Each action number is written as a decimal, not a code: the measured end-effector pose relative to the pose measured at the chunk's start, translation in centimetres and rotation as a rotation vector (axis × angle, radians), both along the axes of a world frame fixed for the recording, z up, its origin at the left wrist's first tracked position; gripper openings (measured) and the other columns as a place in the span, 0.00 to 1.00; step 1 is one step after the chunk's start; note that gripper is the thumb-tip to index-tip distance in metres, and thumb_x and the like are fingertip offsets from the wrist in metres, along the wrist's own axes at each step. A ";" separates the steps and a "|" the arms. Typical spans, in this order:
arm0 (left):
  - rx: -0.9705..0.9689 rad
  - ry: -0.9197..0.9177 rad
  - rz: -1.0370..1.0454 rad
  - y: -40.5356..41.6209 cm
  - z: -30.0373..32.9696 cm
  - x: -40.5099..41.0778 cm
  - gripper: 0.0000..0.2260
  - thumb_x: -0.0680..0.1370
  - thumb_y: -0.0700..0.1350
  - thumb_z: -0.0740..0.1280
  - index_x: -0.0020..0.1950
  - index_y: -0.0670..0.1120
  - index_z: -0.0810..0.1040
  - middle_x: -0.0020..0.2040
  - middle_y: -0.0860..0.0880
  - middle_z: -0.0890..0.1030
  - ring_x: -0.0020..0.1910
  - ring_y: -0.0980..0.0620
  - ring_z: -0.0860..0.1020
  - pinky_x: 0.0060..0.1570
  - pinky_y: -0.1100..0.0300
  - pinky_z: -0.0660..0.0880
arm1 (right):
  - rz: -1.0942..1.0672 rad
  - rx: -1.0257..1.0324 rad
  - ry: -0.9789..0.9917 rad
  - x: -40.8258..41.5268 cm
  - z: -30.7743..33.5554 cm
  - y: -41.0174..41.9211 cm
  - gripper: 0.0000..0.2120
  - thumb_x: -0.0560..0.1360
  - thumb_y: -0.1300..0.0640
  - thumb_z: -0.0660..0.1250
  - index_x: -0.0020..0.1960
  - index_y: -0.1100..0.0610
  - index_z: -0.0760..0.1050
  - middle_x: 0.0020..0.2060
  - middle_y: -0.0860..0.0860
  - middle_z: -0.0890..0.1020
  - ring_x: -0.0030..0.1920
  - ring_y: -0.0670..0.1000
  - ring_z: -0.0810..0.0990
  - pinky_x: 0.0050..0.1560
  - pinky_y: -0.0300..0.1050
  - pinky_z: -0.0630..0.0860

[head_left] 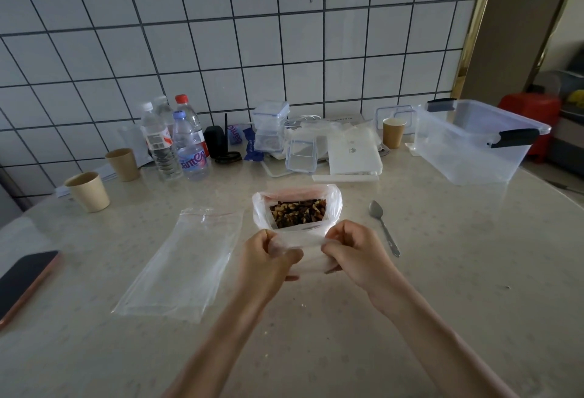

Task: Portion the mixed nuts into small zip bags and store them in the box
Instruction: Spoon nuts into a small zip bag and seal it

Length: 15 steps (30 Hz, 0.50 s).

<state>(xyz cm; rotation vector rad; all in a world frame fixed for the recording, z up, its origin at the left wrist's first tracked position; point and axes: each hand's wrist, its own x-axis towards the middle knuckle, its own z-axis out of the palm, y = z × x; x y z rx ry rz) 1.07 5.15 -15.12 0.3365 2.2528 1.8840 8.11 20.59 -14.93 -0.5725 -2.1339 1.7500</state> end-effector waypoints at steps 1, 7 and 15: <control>-0.077 0.067 0.020 -0.1 -0.1 -0.2 0.10 0.74 0.39 0.77 0.48 0.41 0.77 0.48 0.40 0.83 0.42 0.45 0.84 0.35 0.51 0.85 | -0.021 0.077 -0.021 0.0 0.1 0.1 0.06 0.73 0.65 0.68 0.41 0.56 0.78 0.27 0.45 0.77 0.29 0.43 0.77 0.35 0.40 0.80; -0.465 0.758 -0.054 -1.0 0.5 0.4 0.22 0.78 0.68 0.56 0.53 0.49 0.70 0.52 0.53 0.76 0.35 0.57 0.75 0.33 0.57 0.74 | -0.088 0.421 -0.084 0.0 0.7 0.3 0.02 0.72 0.61 0.66 0.41 0.56 0.77 0.38 0.48 0.81 0.38 0.50 0.78 0.30 0.36 0.67; -0.659 1.098 -0.116 -0.5 1.2 0.5 0.08 0.81 0.38 0.69 0.47 0.48 0.72 0.60 0.52 0.75 0.39 0.56 0.76 0.31 0.55 0.79 | -0.100 0.549 -0.048 0.1 1.4 0.7 0.04 0.71 0.60 0.65 0.39 0.54 0.71 0.32 0.47 0.77 0.32 0.45 0.72 0.22 0.34 0.62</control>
